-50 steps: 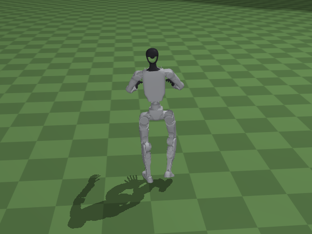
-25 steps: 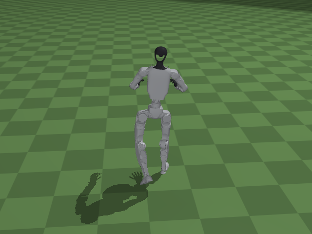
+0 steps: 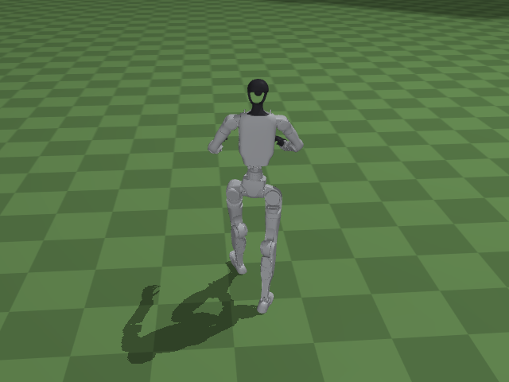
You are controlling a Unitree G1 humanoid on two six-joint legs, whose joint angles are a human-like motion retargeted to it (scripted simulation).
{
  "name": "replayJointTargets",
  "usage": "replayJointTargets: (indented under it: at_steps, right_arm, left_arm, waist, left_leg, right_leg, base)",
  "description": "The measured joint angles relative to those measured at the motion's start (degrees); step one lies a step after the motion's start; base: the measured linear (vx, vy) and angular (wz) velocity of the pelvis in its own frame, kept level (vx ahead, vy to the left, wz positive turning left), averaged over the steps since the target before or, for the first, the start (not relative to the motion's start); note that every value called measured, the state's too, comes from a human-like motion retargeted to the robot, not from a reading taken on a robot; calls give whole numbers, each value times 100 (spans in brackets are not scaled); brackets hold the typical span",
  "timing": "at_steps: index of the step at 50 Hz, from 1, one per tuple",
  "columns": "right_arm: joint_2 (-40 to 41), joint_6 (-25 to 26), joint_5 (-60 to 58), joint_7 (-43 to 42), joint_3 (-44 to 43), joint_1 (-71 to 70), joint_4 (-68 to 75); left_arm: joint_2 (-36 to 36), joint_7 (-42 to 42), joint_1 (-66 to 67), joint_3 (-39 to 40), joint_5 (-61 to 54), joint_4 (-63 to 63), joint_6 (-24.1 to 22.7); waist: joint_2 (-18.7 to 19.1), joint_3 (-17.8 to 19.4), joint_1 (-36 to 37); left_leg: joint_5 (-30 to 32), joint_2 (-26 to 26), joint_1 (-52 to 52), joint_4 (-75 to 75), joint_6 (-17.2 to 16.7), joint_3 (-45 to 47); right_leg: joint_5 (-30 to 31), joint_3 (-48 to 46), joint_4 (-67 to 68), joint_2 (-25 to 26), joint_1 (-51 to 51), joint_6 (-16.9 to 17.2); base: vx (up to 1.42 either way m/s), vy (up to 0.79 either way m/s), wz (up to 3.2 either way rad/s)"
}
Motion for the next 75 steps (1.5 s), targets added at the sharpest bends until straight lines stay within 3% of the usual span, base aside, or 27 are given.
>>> replayJointTargets:
  at_steps: [7, 13, 15, 18, 20, 22, 25, 32, 35, 41, 44, 48, 53, 55, 60, 65, 70, 72, 75]
  right_arm:
    - [199, 65, -46, 79, -22, 14, 158]
    - [451, 48, -88, 75, 128, 59, 255]
    - [480, -45, 16, -6, 232, -20, 227]
    - [357, -64, 199, -96, 227, -108, 97]
    - [268, -103, 243, -109, 168, -140, 19]
    - [144, -149, 207, -46, 53, -135, -29]
    - [7, -154, 225, -40, -106, -80, -88]
    - [-169, 69, 71, -2, -263, 3, -79]
    - [-146, 105, -34, 32, -232, 78, -66]
    - [-229, 59, 25, 142, -404, 116, 1]
    - [-197, -66, -35, 168, -502, 344, -33]
    - [-276, -24, -33, 154, -572, 489, -133]
    - [-305, 28, 34, 105, -527, 356, -164]
    - [-313, 67, 107, 41, -481, 251, -129]
    - [-136, 96, 79, -67, -338, -38, -10]
    - [1, 167, 0, -129, -219, -346, 74]
    - [137, 164, -78, -148, -111, -557, 161]
    - [179, 171, -106, -150, -78, -493, 168]
    - [282, 206, -154, -119, -99, -536, 231]
  left_arm:
    - [227, -128, 26, -35, 72, 21, -4]
    - [504, -213, 87, -268, 238, 101, 55]
    - [570, -270, 37, -340, 321, 152, 66]
    - [567, -179, -152, -462, 29, 161, 30]
    - [508, -154, -300, -499, 43, 171, 38]
    - [383, -153, -450, -500, 285, 174, 115]
    - [226, -107, -681, -537, 298, 132, 120]
    - [90, 3, -1118, -679, 95, 118, 57]
    - [108, -4, -1069, -721, 156, 144, 74]
    - [46, -65, -919, -663, 198, 271, 61]
    - [-14, -95, -625, -636, 275, 272, -47]
    - [-28, -116, -341, -574, 162, 115, -31]
    - [21, -138, -234, -471, 76, -41, -3]
    - [24, -179, -199, -407, 52, -90, 54]
    - [80, -207, -122, -247, 48, -134, 29]
    - [221, -158, -86, -135, -24, -209, 11]
    - [399, -129, -62, -89, -21, -282, -56]
    - [456, -125, 32, -92, 11, -328, -66]
    - [620, -163, 12, -27, 53, -374, -74]
  waist:
    - [-104, -247, 72]
    - [-211, -458, -287]
    - [-174, -527, -538]
    - [-118, -521, -872]
    - [-25, -454, -1142]
    - [152, -412, -1359]
    - [232, -296, -1674]
    - [-134, -113, -2180]
    - [-114, -197, -2229]
    - [-78, -473, -2298]
    - [-86, -700, -2200]
    - [-51, -873, -1937]
    - [-124, -814, -1418]
    - [-150, -730, -1187]
    - [-255, -461, -533]
    - [-125, -267, -45]
    - [21, -159, 198]
    - [-24, -238, 261]
    - [-101, -321, 321]
  left_leg:
    - [286, 39, 483, 243, 503, -276]
    - [-434, 167, 1011, 863, 723, -512]
    - [-770, 289, 1006, 1275, 675, -642]
    - [-1062, 273, 1085, 1580, 656, -910]
    - [-1190, 291, 1180, 1741, 566, -1149]
    - [-1183, 325, 1306, 1715, 350, -1326]
    - [-1357, 283, 1506, 1833, 242, -1595]
    - [-1778, -273, 2315, 1736, 227, -2032]
    - [-1831, -210, 2694, 1620, 176, -2032]
    - [-1461, -193, 2936, 2185, 222, -2232]
    - [-816, -69, 2653, 3152, 322, -2146]
    - [-54, 364, 1591, 5345, 647, -1849]
    - [-588, 560, 466, 6780, 1067, -1623]
    - [-879, 451, 182, 6681, 1080, -1581]
    - [-1286, 93, -74, 4917, 1049, -1366]
    - [-615, 4, 53, 1937, 850, -961]
    - [62, 60, 189, 5, 95, 78]
    - [-1, 68, 189, 0, 64, 317]
    - [205, 87, 338, 20, 293, 319]
  right_leg:
    - [612, 308, 893, 14, 285, -125]
    - [2081, 295, 4255, -137, -1125, -355]
    - [1993, 221, 5095, -129, -1717, -508]
    - [1586, -22, 5783, -308, -2573, -448]
    - [1295, -247, 5589, -368, -2849, -549]
    - [949, -492, 4758, -311, -2914, -912]
    - [837, -927, 3291, -378, -2953, -861]
    - [1839, -1224, -1003, -478, -2671, 86]
    - [1676, -1564, -1177, -468, -2756, 336]
    - [2181, -1627, -1105, -588, -2261, 0]
    - [1506, -1595, -130, -800, -2360, 111]
    - [969, -1449, 387, -793, -2267, -84]
    - [630, -1142, 504, -651, -1954, -123]
    - [614, -1028, 43, -518, -1543, -286]
    - [421, -548, 106, -468, -1117, -126]
    - [205, -188, 145, -211, -728, -98]
    - [98, 17, 47, 11, -135, -64]
    - [116, 95, 46, -21, 52, -43]
    - [242, 257, 208, -16, 206, -92]
  base:
    - [74, 15, -21]
    - [70, 19, 19]
    - [60, 17, 53]
    - [58, 14, 75]
    - [55, 11, 96]
    - [51, 8, 95]
    - [54, 2, 96]
    - [59, -8, 76]
    - [66, -15, 22]
    - [72, -19, 29]
    - [74, -25, 8]
    - [66, -26, -12]
    - [57, -21, -54]
    - [54, -15, -80]
    - [54, -8, -103]
    - [54, 0, -88]
    - [61, 8, -57]
    - [66, 12, -40]
    - [70, 14, -34]
